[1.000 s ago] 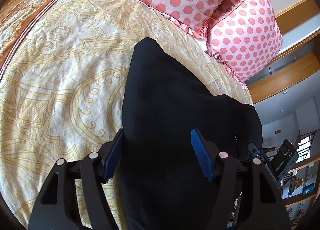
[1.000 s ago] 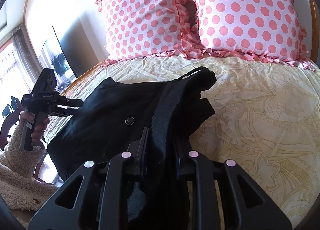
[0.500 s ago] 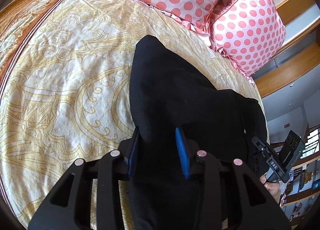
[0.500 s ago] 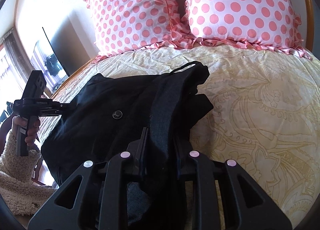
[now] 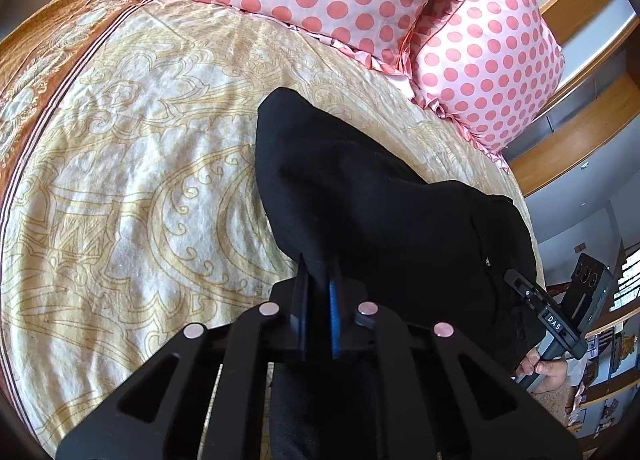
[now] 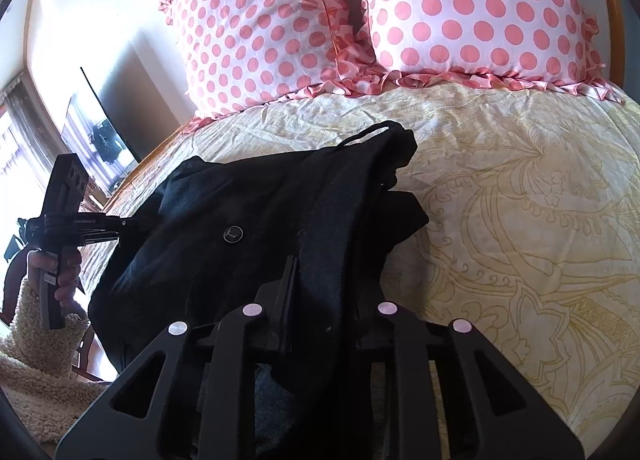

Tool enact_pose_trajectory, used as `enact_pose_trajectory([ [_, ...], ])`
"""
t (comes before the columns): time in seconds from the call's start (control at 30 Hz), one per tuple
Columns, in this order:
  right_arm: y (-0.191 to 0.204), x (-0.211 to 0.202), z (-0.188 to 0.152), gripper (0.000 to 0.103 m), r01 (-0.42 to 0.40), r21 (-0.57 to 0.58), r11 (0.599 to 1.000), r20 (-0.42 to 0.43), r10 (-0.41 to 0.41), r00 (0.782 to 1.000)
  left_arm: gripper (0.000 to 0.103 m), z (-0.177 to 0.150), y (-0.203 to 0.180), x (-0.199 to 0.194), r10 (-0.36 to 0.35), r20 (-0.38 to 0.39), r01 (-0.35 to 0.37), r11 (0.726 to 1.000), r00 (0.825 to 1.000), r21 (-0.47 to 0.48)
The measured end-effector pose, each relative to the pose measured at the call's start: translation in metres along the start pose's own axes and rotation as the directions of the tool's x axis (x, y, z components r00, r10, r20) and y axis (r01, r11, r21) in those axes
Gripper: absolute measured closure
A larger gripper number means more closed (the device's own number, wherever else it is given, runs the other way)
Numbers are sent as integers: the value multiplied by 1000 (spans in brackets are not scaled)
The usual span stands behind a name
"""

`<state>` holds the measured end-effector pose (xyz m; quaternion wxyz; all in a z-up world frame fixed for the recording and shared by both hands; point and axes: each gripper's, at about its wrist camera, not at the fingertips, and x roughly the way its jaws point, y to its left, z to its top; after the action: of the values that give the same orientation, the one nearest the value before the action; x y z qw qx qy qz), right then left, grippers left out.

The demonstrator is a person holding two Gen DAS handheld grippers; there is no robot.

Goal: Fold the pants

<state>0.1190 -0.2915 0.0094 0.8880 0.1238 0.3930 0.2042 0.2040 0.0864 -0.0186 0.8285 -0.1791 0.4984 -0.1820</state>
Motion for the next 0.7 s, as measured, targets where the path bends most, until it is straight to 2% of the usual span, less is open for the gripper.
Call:
enact_pose_trajectory([
  [0.2, 1, -8, 16, 84, -61, 33, 998, 31, 60, 998, 99, 9, -5, -20, -68, 62, 68, 998, 996, 6],
  [0.4, 2, -7, 33, 84, -84, 47, 995, 52, 81, 995, 99, 19, -18, -22, -51, 78, 48, 998, 996, 45],
  [0.5, 3, -8, 40, 84, -92, 47, 995, 66, 89, 994, 99, 24, -19, -23, -66, 94, 62, 997, 993, 46],
  [0.7, 4, -3, 72, 85, -86, 27, 996, 106, 82, 991, 99, 55, -33, -29, -85, 144, 75, 995, 986, 71],
])
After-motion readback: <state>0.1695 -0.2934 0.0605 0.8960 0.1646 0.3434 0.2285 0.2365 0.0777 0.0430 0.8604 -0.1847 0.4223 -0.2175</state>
